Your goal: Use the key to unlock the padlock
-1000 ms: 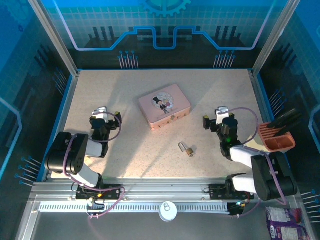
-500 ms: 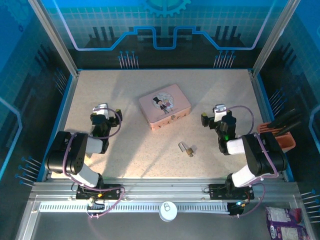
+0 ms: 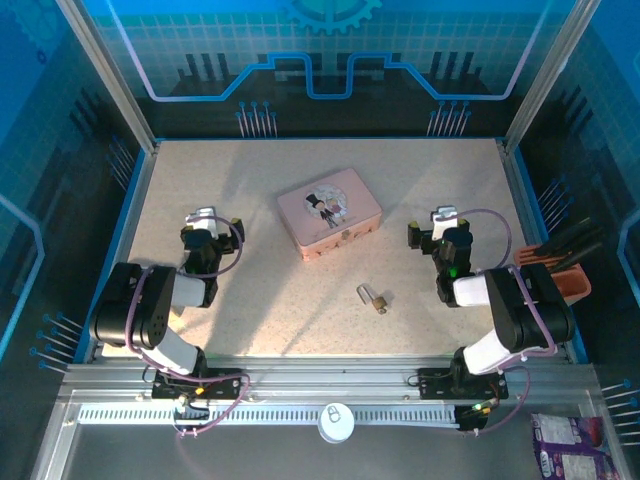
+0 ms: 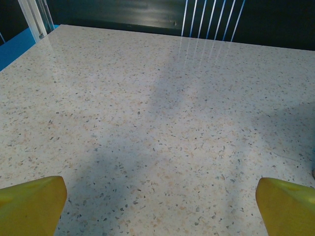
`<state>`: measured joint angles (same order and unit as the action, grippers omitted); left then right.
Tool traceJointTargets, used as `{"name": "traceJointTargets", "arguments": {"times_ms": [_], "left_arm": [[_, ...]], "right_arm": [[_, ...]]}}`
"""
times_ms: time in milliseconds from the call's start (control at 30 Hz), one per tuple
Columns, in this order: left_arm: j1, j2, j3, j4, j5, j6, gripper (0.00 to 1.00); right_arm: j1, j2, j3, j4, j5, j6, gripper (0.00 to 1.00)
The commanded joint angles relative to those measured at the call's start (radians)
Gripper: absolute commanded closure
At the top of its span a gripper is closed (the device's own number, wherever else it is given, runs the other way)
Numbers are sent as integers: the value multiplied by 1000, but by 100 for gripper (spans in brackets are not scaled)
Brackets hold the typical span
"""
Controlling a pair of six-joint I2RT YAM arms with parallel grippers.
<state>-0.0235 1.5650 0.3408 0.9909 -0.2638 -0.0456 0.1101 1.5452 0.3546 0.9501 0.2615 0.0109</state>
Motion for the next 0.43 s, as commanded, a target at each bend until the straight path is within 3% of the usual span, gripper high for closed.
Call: {"name": "traceJointTargets", "arguments": {"times_ms": [0,233,400], "left_arm": [[-1,-10,12,-4,9,10,1],[-1,-10,12,-3,10,9,1],[-1,-10,14,-4,11,10,1]], "right_arm": [[-7,4,19,4,10,1,0],[-30,-1,24,-15,-38,16,0],[-6,2,10,20,-1,-4,0]]}}
